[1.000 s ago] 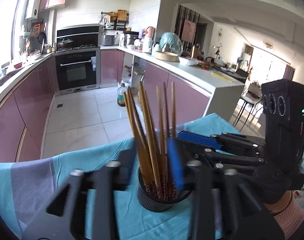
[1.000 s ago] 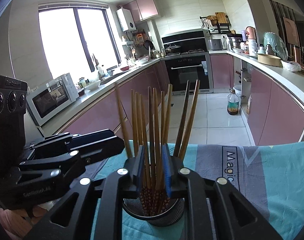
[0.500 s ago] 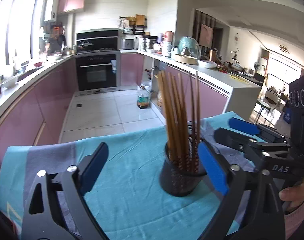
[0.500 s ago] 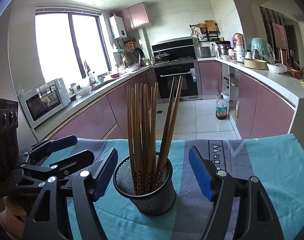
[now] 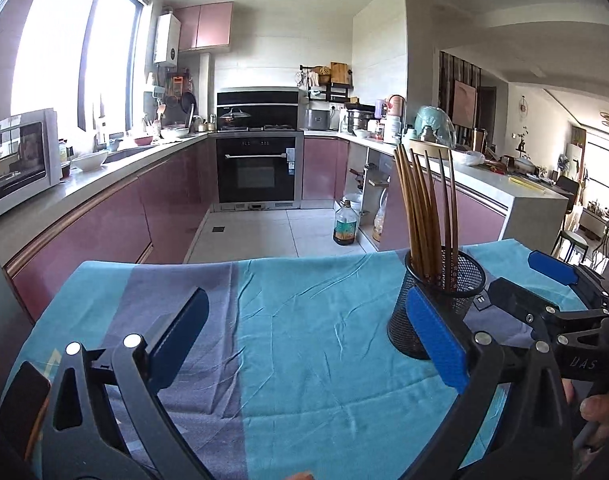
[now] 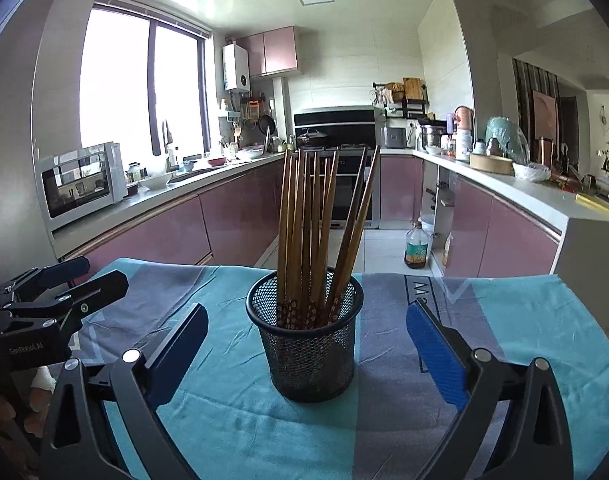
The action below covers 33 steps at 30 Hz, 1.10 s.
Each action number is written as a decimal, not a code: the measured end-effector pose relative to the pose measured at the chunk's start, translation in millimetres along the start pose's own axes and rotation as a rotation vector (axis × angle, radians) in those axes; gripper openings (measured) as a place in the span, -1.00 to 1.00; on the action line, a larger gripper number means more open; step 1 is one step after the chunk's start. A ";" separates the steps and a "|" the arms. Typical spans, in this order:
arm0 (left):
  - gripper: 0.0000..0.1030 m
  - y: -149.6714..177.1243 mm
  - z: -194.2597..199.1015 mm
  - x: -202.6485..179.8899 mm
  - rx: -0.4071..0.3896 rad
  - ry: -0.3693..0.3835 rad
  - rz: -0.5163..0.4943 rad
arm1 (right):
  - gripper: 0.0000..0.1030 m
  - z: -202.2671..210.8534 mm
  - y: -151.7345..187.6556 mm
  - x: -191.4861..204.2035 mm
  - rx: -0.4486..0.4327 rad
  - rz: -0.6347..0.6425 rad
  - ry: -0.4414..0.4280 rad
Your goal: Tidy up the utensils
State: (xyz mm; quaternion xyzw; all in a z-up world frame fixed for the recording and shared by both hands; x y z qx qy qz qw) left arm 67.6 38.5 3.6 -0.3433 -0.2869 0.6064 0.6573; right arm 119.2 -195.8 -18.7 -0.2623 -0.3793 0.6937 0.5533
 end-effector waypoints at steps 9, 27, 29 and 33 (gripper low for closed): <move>0.89 14.7 22.2 6.8 -0.048 -0.030 0.041 | 0.87 19.7 8.3 17.4 -0.078 0.030 0.042; 0.89 32.6 39.7 -1.4 -0.095 -0.044 0.039 | 0.87 36.6 13.4 17.2 -0.166 -0.012 0.111; 0.89 33.6 41.6 -1.0 -0.099 -0.040 0.044 | 0.87 36.9 13.5 17.5 -0.169 -0.012 0.115; 0.89 33.9 42.8 -0.9 -0.105 -0.042 0.048 | 0.87 40.6 13.8 18.6 -0.191 -0.008 0.122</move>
Point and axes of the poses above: each gripper's, at about its wrist camera, not at the fingertips, and z roughly against the way its jaws point, x to its left, y to its underside, the point moved 9 cm from there along -z, roughly the way its jaws point, and after that the axes turned 14 degrees about x, right-handed, at the moved point
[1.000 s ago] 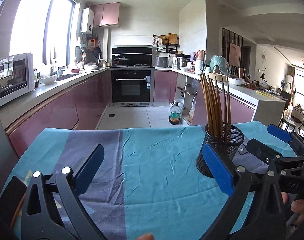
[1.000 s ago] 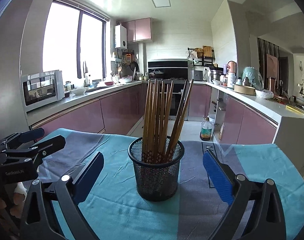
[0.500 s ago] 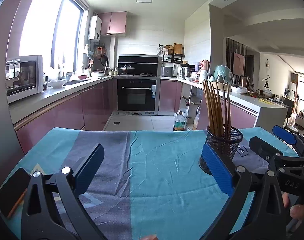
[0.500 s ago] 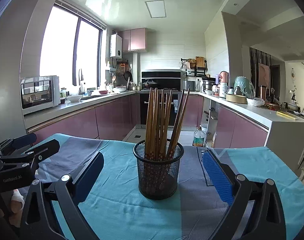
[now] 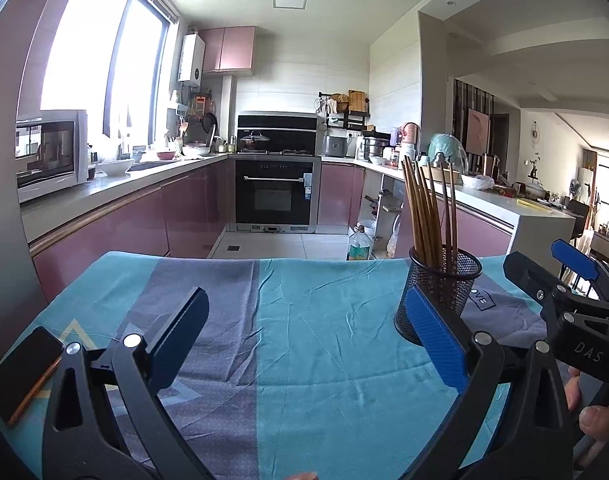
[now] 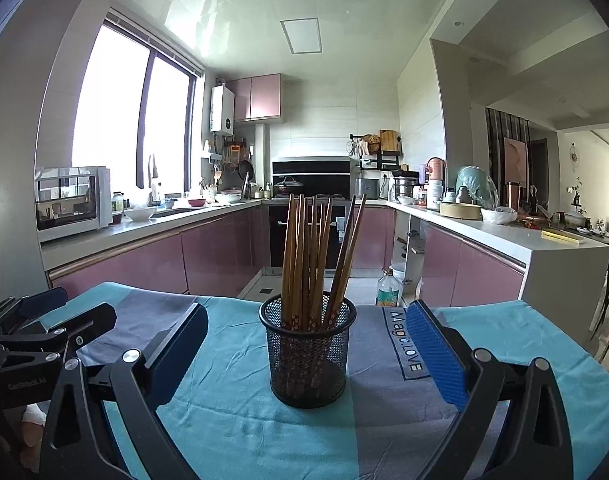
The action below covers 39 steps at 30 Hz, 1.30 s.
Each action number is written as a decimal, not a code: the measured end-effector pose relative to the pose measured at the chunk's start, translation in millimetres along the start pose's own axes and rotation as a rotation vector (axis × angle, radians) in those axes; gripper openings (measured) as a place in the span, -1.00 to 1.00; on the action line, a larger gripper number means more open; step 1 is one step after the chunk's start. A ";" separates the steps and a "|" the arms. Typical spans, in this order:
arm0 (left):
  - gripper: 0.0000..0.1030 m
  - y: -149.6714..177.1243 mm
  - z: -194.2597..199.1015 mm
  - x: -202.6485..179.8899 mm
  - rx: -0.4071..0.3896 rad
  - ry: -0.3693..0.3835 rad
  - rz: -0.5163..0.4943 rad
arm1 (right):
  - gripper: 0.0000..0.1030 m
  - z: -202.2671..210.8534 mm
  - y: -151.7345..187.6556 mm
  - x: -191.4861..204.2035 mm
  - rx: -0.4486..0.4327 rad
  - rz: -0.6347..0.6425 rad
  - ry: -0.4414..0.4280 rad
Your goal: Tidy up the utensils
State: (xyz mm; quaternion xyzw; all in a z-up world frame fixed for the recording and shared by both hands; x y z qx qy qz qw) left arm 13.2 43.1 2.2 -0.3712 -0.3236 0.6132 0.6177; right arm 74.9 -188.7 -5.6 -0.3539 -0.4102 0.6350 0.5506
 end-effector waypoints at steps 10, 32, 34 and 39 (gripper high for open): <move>0.89 -1.8 -0.9 -1.6 -0.012 -0.006 0.002 | 0.87 4.6 -1.7 2.0 -0.029 0.010 0.018; 0.89 -0.9 -2.4 -2.2 -0.012 0.002 0.005 | 0.87 5.9 -0.5 -0.8 -0.026 0.009 0.028; 0.89 -0.8 -3.2 -2.7 -0.012 0.000 0.003 | 0.87 6.2 -0.7 -1.2 -0.025 0.008 0.027; 0.89 -0.3 -3.6 -3.3 -0.010 0.003 0.002 | 0.87 5.8 -1.7 -1.9 -0.026 0.007 0.031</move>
Point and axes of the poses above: each gripper's, at about its wrist camera, not at the fingertips, and z roughly against the way its jaws point, x to its left, y to its underside, the point moved 9 cm from there along -z, roughly the way its jaws point, and after that the axes turned 14 degrees about x, right-handed, at the moved point
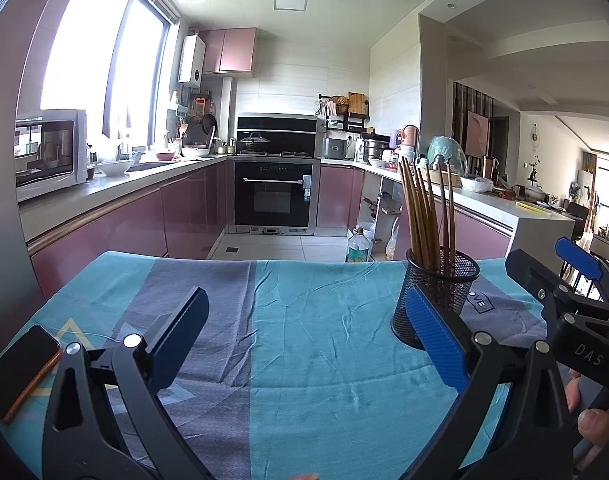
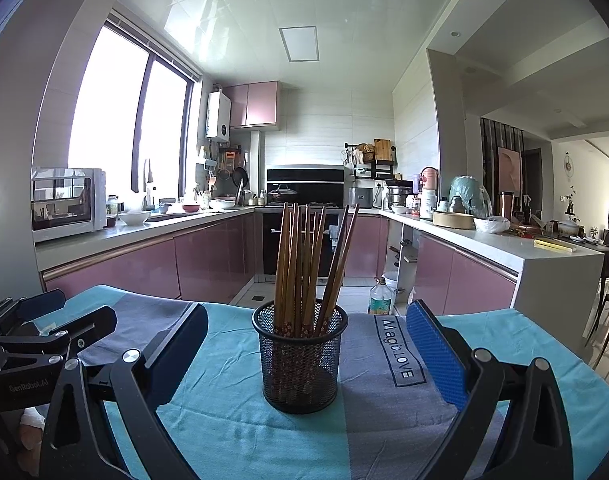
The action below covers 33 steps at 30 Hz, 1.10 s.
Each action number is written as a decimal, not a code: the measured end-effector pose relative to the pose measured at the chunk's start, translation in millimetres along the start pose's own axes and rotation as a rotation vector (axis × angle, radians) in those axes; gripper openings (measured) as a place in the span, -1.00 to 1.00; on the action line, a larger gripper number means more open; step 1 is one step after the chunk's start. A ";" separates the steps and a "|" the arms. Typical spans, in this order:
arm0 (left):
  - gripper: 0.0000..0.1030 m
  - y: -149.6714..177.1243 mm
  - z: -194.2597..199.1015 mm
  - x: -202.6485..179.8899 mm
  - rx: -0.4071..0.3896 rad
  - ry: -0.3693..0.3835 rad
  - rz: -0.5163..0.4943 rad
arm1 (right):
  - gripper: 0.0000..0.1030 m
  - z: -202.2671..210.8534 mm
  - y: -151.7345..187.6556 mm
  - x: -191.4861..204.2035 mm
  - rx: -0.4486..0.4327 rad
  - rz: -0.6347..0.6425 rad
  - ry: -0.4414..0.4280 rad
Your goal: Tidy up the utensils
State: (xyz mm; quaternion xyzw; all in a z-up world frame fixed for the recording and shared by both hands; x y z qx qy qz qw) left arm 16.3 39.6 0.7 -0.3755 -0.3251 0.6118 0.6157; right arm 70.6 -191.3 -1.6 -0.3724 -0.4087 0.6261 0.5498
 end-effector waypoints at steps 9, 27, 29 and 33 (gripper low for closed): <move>0.89 0.4 -0.9 -1.9 0.002 0.003 -0.002 | 0.87 1.2 -1.2 0.3 -0.002 0.004 0.002; 0.89 2.2 -1.1 -3.0 0.004 0.003 -0.001 | 0.87 -0.2 0.4 0.7 0.002 0.000 0.000; 0.89 2.4 -0.7 -3.0 0.004 0.004 0.001 | 0.87 -0.3 0.4 0.3 0.002 -0.001 0.000; 0.89 2.5 -0.7 -3.0 0.001 0.001 -0.001 | 0.86 0.0 0.5 0.0 0.002 0.000 0.000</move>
Point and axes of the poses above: each gripper's, at about its wrist camera, not at the fingertips, and z roughly against the way its jaws point, x to its left, y to its underside, the point moved 9 cm from there along -z, roughly the way its jaws point, and after that the axes turned 14 degrees about x, right-handed, at the moved point
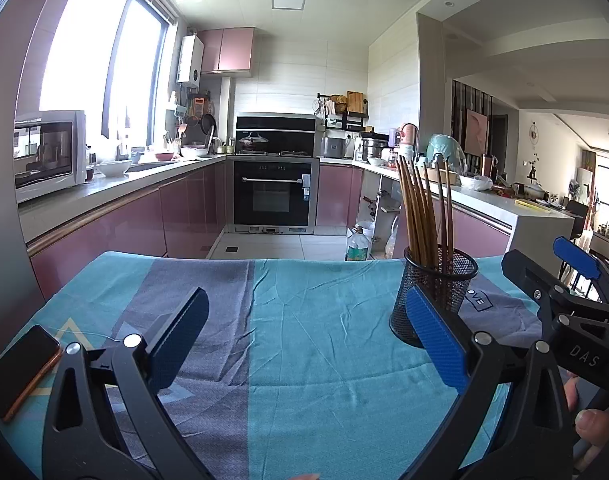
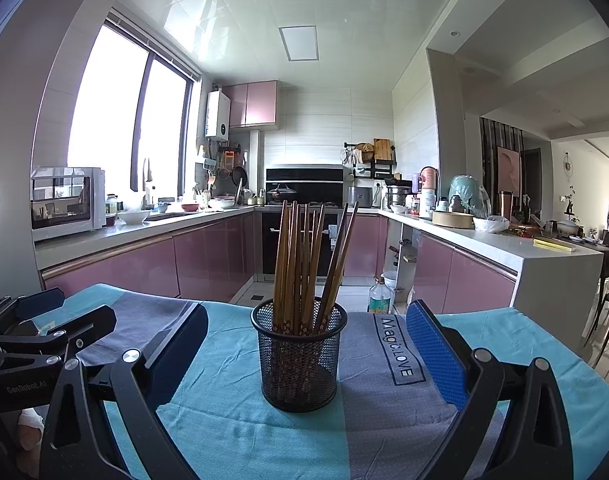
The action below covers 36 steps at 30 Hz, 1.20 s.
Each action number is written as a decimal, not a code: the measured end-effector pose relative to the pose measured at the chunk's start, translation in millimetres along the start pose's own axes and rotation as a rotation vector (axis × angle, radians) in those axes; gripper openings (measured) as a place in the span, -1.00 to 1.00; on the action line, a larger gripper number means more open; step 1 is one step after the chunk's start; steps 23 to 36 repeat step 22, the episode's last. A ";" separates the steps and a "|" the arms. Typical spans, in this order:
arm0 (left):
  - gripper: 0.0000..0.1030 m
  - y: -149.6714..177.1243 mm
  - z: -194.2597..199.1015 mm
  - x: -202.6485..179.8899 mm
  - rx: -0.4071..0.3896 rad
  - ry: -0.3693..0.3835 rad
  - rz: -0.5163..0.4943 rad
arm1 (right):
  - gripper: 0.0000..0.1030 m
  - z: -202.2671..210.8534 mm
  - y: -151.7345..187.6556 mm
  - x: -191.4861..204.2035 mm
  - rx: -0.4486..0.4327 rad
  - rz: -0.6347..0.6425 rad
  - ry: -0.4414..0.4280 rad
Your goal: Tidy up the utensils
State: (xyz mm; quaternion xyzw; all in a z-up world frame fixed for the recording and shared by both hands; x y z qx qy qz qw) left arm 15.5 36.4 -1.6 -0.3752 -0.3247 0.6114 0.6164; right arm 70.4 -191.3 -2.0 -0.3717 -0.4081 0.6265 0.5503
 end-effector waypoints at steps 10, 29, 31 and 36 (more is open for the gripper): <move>0.89 -1.0 2.0 -0.2 -0.017 -0.015 -0.017 | 0.87 -2.9 -0.6 -2.1 0.003 -0.008 -0.002; 0.89 7.1 -27.5 16.8 0.132 -0.031 0.007 | 0.87 -33.7 18.0 -45.4 0.203 -0.035 0.026; 0.89 7.1 -27.5 16.8 0.132 -0.031 0.007 | 0.87 -33.7 18.0 -45.4 0.203 -0.035 0.026; 0.89 7.1 -27.5 16.8 0.132 -0.031 0.007 | 0.87 -33.7 18.0 -45.4 0.203 -0.035 0.026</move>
Point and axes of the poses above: each gripper's, at about its wrist camera, not at the fingertips, and z roughly against the way its jaws point, x to its left, y to its underside, the point moved 9 cm from there along -z, roughly the way its jaws point, and after that the axes turned 14 degrees about x, right-handed, at the moved point
